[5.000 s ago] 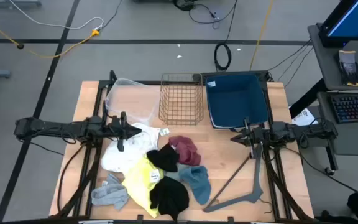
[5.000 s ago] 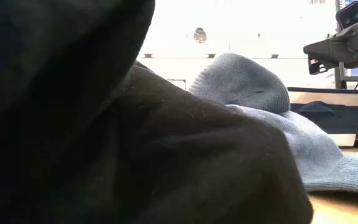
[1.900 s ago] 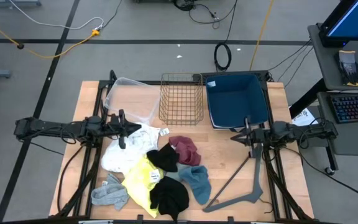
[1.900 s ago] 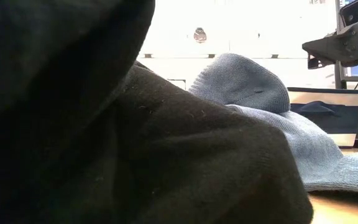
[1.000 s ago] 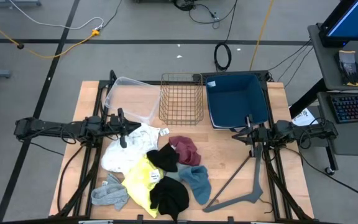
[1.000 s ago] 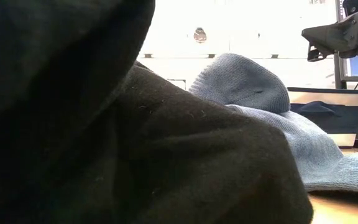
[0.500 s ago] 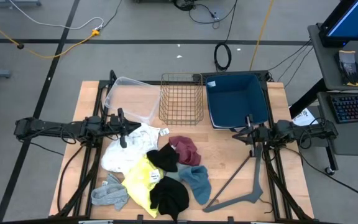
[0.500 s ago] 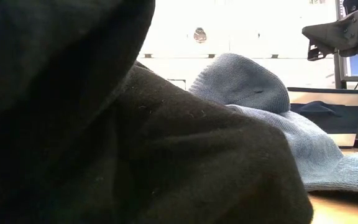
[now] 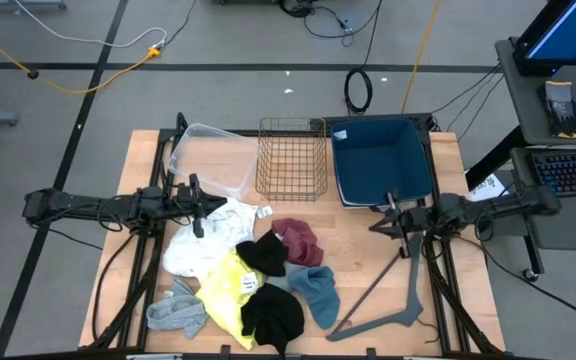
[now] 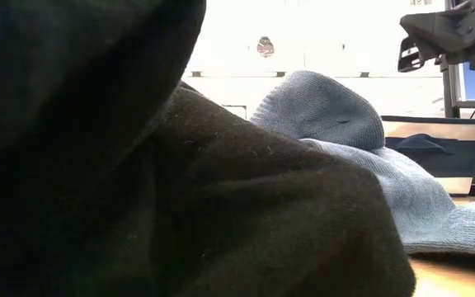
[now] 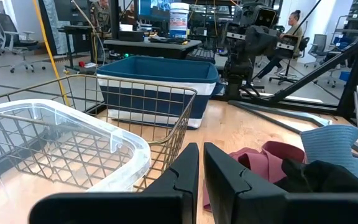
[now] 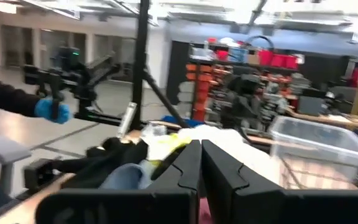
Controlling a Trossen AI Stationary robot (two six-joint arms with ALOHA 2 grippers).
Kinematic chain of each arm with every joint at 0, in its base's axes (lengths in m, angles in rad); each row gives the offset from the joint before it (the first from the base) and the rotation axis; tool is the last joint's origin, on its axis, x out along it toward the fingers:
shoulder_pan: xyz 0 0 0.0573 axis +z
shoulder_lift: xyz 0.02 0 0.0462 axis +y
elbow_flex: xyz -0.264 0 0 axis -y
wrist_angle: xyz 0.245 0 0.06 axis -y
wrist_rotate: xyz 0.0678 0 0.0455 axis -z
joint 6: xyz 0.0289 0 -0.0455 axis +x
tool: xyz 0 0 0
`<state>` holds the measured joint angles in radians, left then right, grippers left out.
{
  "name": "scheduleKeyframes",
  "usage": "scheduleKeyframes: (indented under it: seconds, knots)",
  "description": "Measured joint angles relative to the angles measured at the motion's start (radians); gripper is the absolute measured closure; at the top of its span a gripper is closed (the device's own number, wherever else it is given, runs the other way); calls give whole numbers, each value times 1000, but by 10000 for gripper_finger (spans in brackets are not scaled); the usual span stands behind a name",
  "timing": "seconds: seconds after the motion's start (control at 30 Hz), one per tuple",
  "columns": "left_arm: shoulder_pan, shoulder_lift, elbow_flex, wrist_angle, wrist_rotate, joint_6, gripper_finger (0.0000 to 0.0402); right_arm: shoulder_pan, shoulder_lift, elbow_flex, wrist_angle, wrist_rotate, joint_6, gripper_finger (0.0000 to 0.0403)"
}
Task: Pick & Place Cloths
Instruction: Put the blue sock into the transparent bin
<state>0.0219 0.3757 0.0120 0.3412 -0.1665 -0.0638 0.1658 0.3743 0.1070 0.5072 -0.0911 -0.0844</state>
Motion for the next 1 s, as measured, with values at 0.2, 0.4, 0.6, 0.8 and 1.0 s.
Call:
scheduleKeyframes:
  seconds: [0.2, 0.4, 0.6, 0.8, 1.0]
  knots:
    - [0, 0, 0, 0, 0, 0, 376, 41, 301, 16, 211, -44, 47, 398]
    - [0, 0, 0, 0, 0, 0, 376, 152, 567, 187, 179, -42, 0, 398]
    - [0, 0, 0, 1, 0, 0, 376, 205, 750, 344, -46, 7, -93, 398]
    - [0, 0, 0, 12, 2, -4, 376, 221, 849, 413, -72, 8, -115, 392]
    - [0, 0, 0, 16, 10, -102, 376, 280, 918, 501, -93, 39, -113, 321]
